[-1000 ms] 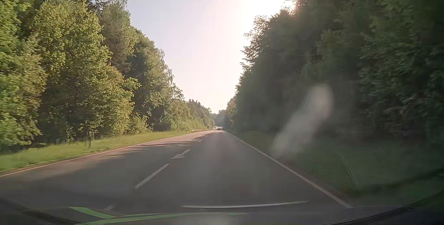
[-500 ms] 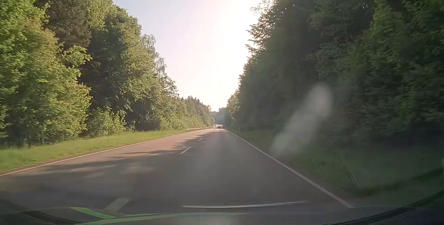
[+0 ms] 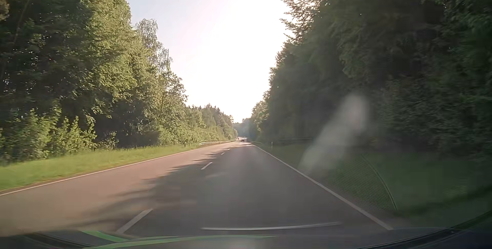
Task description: Follow the waypoints while adhering to traffic rules and regulations
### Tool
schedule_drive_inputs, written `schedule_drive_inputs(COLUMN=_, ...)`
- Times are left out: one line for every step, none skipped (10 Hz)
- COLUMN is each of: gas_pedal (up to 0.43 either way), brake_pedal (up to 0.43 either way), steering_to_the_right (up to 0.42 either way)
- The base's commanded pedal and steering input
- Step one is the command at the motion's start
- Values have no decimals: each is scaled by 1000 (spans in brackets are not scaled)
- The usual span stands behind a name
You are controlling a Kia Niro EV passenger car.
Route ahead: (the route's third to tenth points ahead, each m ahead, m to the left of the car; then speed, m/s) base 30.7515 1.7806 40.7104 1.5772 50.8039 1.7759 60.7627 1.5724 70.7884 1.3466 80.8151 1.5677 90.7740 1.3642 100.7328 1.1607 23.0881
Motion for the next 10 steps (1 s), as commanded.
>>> schedule_drive_inputs(gas_pedal=150, brake_pedal=0, steering_to_the_right=2)
schedule_drive_inputs(gas_pedal=150, brake_pedal=0, steering_to_the_right=2)
schedule_drive_inputs(gas_pedal=150, brake_pedal=0, steering_to_the_right=2)
schedule_drive_inputs(gas_pedal=150, brake_pedal=0, steering_to_the_right=2)
schedule_drive_inputs(gas_pedal=150, brake_pedal=0, steering_to_the_right=2)
schedule_drive_inputs(gas_pedal=150, brake_pedal=0, steering_to_the_right=2)
schedule_drive_inputs(gas_pedal=150, brake_pedal=0, steering_to_the_right=2)
schedule_drive_inputs(gas_pedal=150, brake_pedal=0, steering_to_the_right=2)
schedule_drive_inputs(gas_pedal=150, brake_pedal=0, steering_to_the_right=2)
schedule_drive_inputs(gas_pedal=150, brake_pedal=0, steering_to_the_right=2)
